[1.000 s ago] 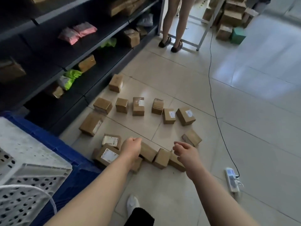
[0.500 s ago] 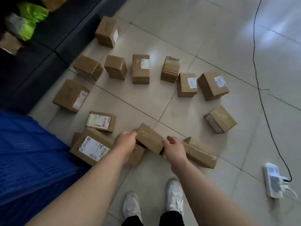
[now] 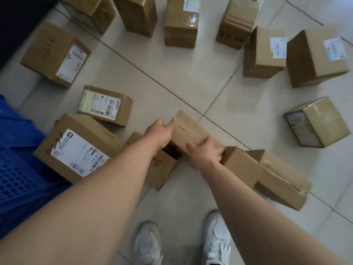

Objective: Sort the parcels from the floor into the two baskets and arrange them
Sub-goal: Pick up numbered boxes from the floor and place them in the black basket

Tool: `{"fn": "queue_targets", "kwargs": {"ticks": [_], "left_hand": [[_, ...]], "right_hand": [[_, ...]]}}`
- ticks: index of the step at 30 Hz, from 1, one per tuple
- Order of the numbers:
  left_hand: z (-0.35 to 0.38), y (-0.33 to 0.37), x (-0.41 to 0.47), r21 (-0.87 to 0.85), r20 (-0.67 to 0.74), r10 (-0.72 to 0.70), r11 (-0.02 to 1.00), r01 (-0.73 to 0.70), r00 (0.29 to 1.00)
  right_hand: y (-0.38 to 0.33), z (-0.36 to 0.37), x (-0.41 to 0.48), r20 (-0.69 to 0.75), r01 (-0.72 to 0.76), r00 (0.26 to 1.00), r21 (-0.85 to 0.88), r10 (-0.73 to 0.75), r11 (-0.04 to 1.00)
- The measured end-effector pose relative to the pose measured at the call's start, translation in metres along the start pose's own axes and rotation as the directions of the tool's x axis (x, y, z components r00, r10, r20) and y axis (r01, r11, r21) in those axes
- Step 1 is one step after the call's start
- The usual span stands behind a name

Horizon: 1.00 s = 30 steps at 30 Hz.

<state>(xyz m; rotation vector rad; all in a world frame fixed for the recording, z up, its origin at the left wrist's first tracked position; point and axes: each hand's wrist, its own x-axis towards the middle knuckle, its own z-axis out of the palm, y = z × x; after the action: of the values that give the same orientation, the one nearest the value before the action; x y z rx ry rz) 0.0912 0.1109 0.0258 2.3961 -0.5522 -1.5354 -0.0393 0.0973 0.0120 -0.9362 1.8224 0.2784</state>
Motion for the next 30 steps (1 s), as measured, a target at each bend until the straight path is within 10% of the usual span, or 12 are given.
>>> {"fn": "queue_targets", "kwargs": {"ticks": [16, 30], "left_hand": [[-0.020, 0.003, 0.021, -0.209, -0.192, 0.022, 0.976, -0.063, 0.981], [-0.008, 0.006, 0.024, -0.280, -0.198, 0.009, 0.958, -0.065, 0.980]], "right_hand": [[-0.024, -0.046, 0.023, -0.160, 0.241, 0.967, 0.351, -0.196, 0.905], [-0.039, -0.051, 0.020, 0.006, 0.318, 0.936, 0.412, -0.352, 0.854]]}}
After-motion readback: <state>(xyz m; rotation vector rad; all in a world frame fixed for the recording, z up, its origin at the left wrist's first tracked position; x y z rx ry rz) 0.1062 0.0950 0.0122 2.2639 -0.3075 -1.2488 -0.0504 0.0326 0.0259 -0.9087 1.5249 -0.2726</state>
